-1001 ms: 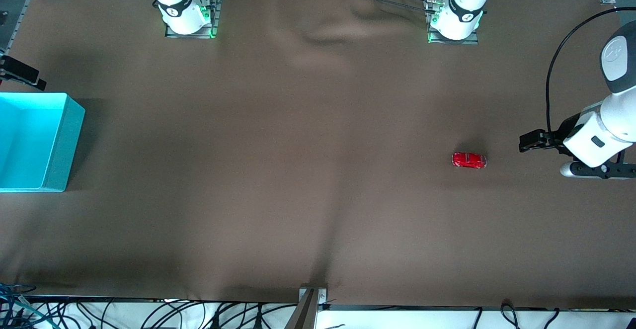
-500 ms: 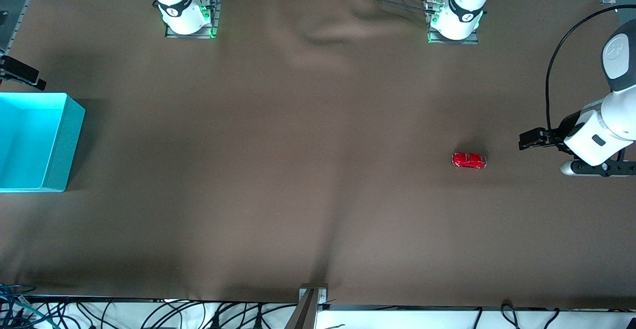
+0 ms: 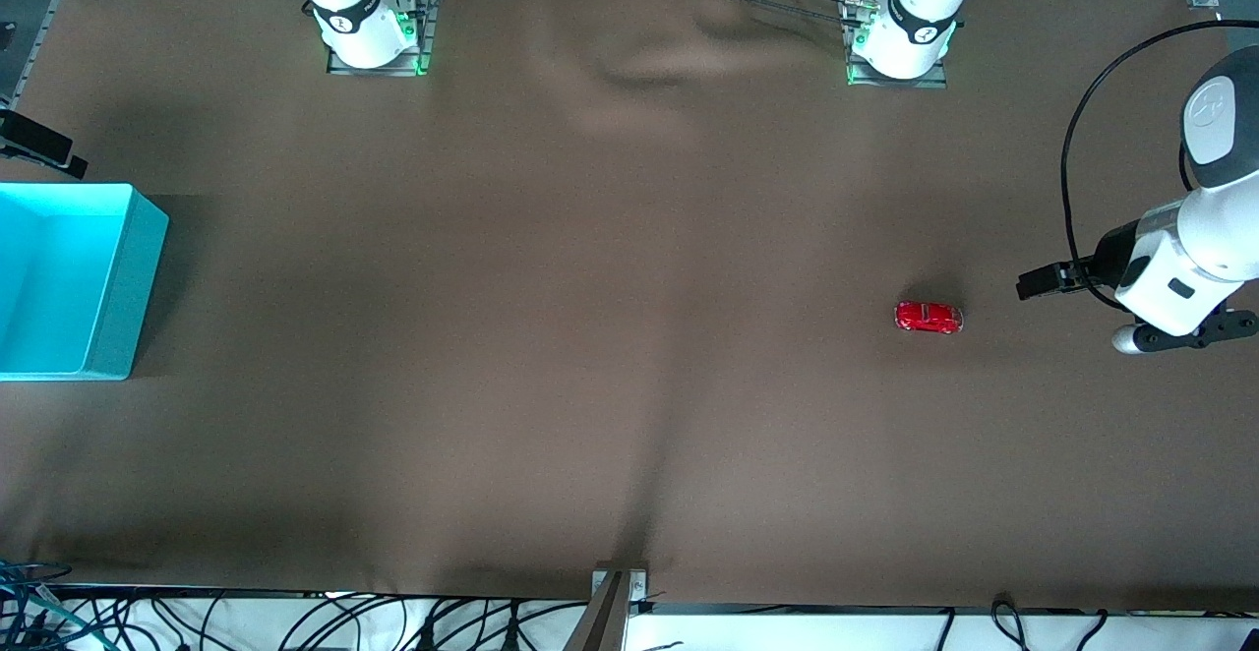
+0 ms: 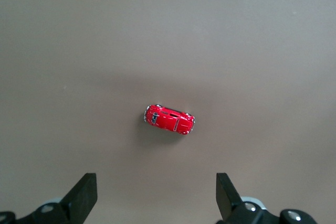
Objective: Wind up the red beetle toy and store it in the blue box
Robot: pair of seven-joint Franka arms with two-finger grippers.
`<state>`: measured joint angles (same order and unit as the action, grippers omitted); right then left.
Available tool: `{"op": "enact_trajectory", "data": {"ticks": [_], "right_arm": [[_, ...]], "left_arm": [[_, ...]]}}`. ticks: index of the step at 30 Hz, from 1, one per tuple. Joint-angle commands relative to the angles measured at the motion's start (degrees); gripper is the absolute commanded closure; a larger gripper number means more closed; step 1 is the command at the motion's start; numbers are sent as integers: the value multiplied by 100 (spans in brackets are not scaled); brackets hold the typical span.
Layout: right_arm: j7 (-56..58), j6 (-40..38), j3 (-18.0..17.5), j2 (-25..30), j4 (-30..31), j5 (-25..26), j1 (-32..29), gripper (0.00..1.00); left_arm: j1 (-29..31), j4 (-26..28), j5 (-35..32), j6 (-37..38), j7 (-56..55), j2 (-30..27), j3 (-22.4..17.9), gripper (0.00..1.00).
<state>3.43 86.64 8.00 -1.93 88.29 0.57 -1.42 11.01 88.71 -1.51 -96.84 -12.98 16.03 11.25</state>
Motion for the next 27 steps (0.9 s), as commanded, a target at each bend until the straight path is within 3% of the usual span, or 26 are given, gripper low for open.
{"op": "enact_trajectory", "data": {"ticks": [1,8,19,27], "right_arm": [[132,-42,-1,-27,-102,-92,-51,0],[141,-51,-1,-27,-102,-93,-51,0],[132,-42,-1,-27,-102,-93,-51,0],[106,-42,-9,-27,-102,-93,-51,0]], "left_arm": [[112,207,116,-168,-493,-74,0,0],[121,682,72,-626,-1671,-48,0,0],[156,998,11,-670,-3376,145,-9,0],[235,1464,46,-1240,-4457,172,0,0]]}}
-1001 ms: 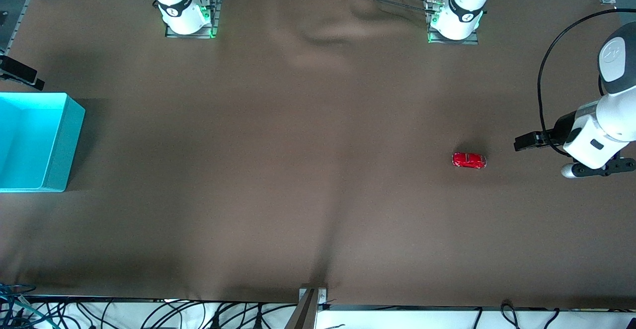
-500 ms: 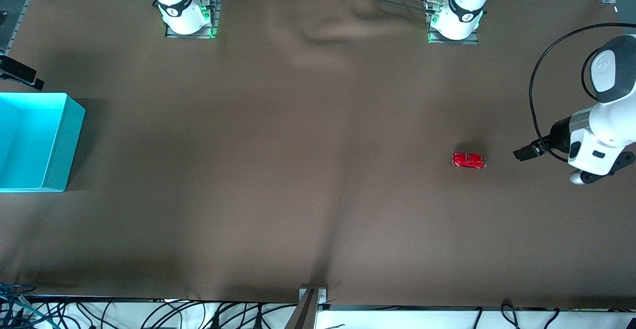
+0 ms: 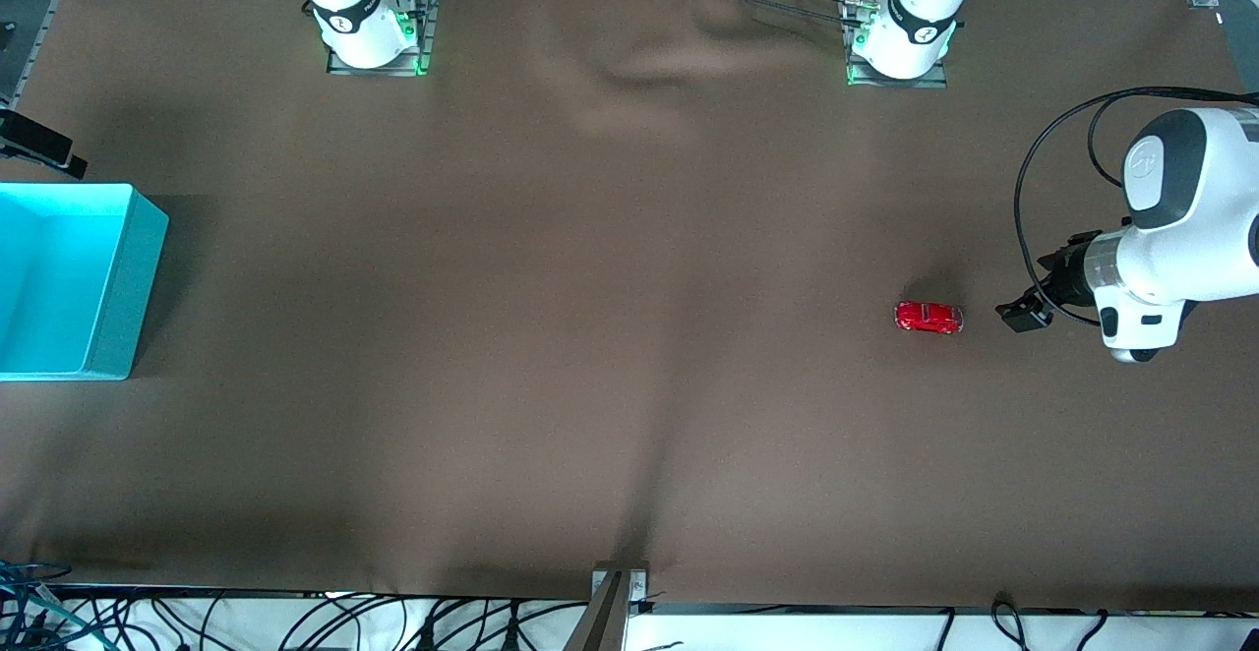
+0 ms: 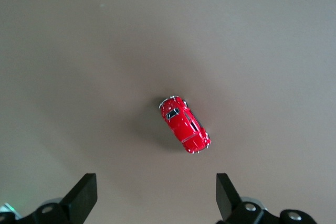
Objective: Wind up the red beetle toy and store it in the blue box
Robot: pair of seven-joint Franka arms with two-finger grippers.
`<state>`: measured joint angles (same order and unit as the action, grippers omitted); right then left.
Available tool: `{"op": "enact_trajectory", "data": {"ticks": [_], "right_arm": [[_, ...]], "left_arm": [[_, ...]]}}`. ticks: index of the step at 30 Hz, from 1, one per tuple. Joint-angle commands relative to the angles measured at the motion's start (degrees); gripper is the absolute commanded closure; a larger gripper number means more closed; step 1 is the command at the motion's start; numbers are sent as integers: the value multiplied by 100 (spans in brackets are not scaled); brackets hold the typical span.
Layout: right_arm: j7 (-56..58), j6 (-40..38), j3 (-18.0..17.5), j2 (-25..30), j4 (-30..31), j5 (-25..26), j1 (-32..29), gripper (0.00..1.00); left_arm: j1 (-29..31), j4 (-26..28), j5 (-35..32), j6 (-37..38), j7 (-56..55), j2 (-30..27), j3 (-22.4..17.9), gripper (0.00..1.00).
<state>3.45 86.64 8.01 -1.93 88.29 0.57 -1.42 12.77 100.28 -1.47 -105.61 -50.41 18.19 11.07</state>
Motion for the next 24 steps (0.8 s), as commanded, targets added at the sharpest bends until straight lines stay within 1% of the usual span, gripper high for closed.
{"op": "enact_trajectory", "data": {"ticks": [1,8,14,18,24], "right_arm": [[95,-42,-10,-27,-102,-101,-51,0],[86,-42,-10,-27,-102,-101,-42,0],[77,-42,-10,-27,-102,-101,-42,0],[68,-42,-10,-27,-102,-101,-34,0],[68,-42,-10,-27,-102,-101,-34,0]], "left_arm": [[59,352,42,-434,-907,-43,18,0],[41,764,77,-1119,-1857,18,36,0],[-20,1169,77,-1840,-2332,97,53,0],[-73,1283,24,-2034,-2605,229,62,0],[-117,1301,16,-2368,-2974,466,62,0]]}}
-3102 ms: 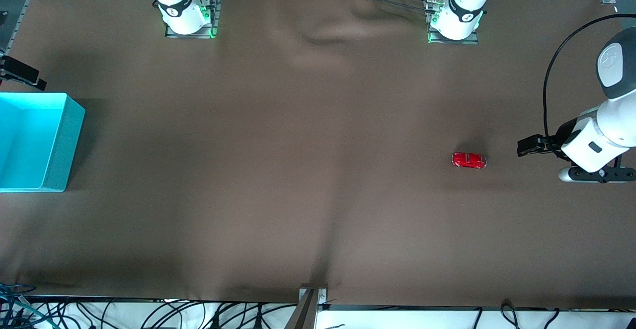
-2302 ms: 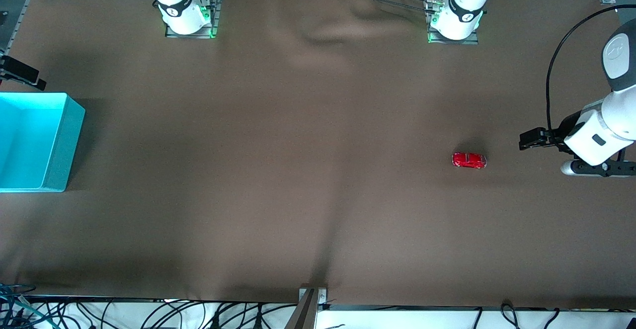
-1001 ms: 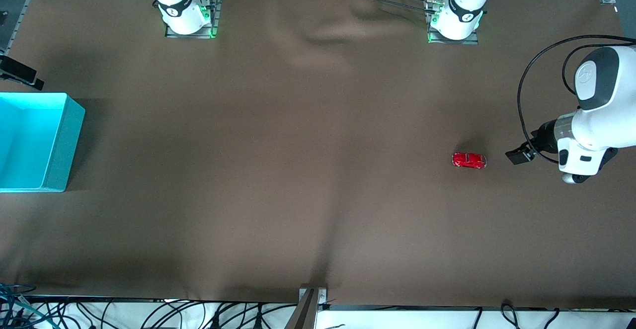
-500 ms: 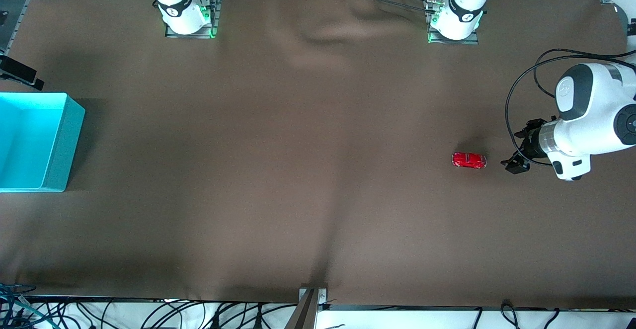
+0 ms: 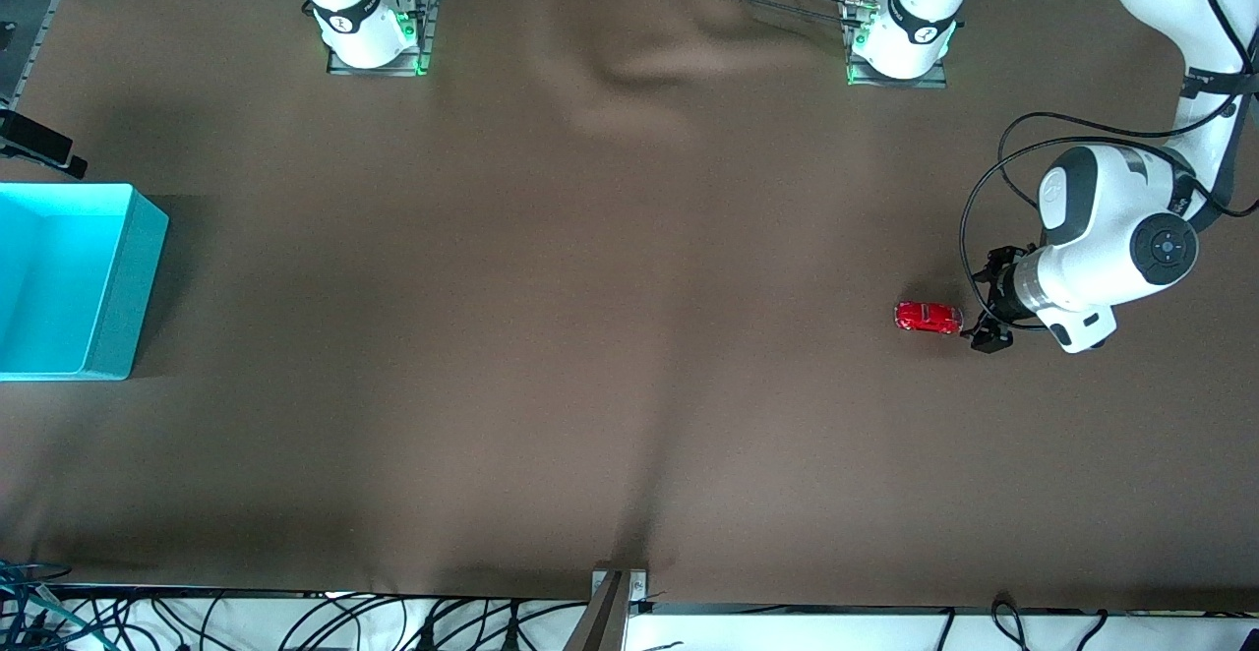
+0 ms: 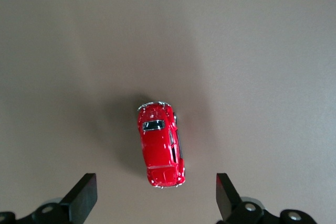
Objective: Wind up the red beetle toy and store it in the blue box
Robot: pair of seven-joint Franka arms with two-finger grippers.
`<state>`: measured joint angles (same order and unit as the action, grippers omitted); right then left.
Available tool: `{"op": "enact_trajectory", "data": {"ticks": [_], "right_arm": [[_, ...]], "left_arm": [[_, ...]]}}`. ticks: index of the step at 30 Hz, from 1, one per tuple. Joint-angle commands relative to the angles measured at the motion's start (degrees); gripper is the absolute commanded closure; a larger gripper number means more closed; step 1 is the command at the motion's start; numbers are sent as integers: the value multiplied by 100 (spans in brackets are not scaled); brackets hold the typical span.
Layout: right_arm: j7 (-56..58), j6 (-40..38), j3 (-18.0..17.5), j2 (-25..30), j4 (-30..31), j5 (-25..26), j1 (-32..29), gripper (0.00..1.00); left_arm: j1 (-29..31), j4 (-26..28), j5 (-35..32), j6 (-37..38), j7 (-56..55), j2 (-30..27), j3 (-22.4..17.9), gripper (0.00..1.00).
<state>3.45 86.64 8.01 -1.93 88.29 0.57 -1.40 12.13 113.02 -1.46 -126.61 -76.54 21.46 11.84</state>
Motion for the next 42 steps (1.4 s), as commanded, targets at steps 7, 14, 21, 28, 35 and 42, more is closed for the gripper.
{"op": "enact_trajectory", "data": {"ticks": [7,14,21,28,35,42], "right_arm": [[68,-42,-10,-26,-102,-110,-44,0],[68,-42,-10,-26,-102,-101,-36,0],[60,-42,-10,-26,-102,-110,-36,0],[59,-42,-10,-26,-102,-110,-36,0],[59,-42,-10,-26,-102,-110,-36,0],[59,-42,-10,-26,-102,-110,-36,0]], "left_arm": [[-61,62,14,-443,-476,367,-15,0],[-61,335,14,-601,-538,332,-15,0],[-53,537,6,-970,-529,350,-24,0],[-53,677,6,-1172,-529,367,-24,0],[-61,757,-3,-1270,-529,385,-24,2],[-53,757,-117,-1366,-564,517,-32,4]]}}
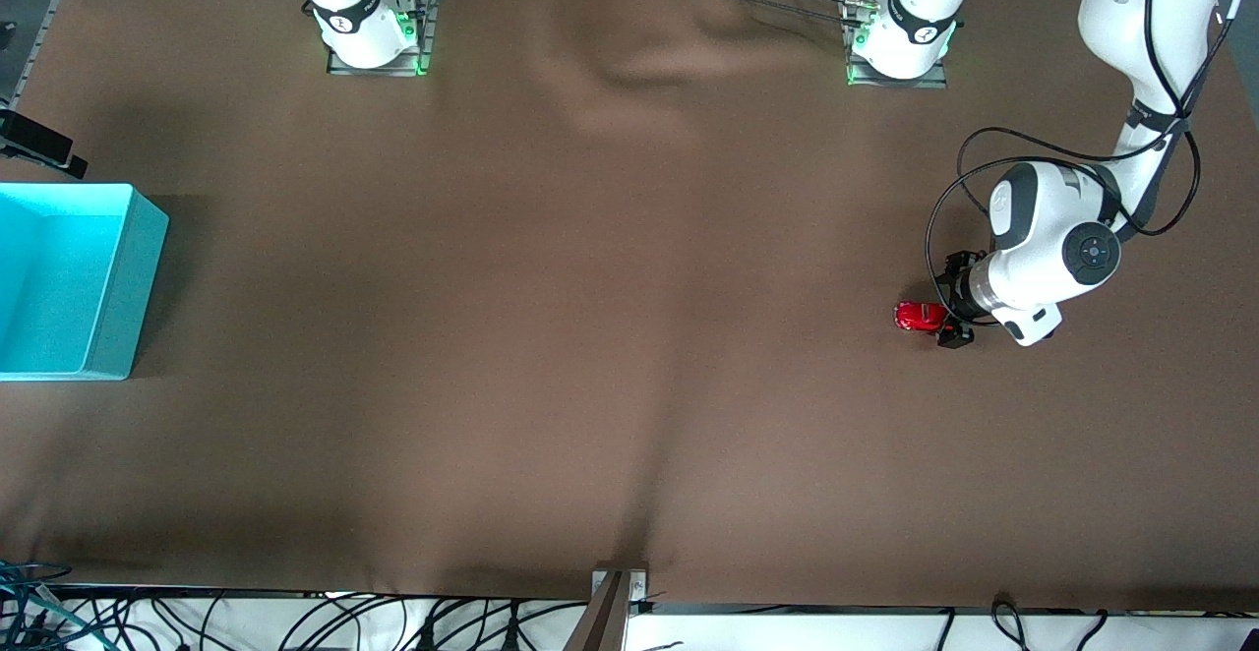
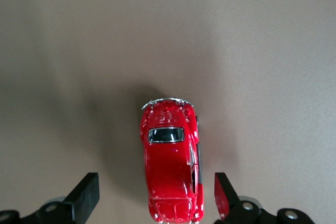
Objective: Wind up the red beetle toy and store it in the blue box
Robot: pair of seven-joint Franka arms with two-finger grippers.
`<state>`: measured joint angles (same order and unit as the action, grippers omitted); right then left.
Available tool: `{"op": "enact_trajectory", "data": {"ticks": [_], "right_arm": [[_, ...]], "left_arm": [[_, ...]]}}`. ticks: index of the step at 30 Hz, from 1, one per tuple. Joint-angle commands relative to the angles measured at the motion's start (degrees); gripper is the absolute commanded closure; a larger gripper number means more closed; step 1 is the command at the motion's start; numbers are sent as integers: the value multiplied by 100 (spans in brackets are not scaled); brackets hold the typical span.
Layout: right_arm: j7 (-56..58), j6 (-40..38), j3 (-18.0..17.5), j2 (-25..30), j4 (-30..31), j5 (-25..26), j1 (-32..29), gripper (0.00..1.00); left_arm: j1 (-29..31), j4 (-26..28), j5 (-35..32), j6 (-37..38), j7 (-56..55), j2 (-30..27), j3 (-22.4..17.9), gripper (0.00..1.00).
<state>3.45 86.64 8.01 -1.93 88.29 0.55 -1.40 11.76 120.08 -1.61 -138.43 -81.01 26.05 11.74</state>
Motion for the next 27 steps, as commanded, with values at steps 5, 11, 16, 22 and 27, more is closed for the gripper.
{"op": "enact_trajectory", "data": {"ticks": [5,11,16,22,27], "right_arm": [[59,-42,-10,-26,-102,-108,-36,0],[59,-42,-10,-26,-102,-108,-36,0],[59,-42,-10,-26,-102,-108,-36,0],[59,-42,-10,-26,-102,-108,-36,0],[59,-42,-10,-26,-102,-108,-36,0]], "left_arm": [[-7,51,-111,-245,-117,111,-32,6],[2,42,-129,-245,-108,120,-32,62],[10,42,-270,-245,-117,120,-32,100],[2,7,-270,-245,-257,103,-32,100],[-25,-125,-270,-237,-599,59,-14,100]]}}
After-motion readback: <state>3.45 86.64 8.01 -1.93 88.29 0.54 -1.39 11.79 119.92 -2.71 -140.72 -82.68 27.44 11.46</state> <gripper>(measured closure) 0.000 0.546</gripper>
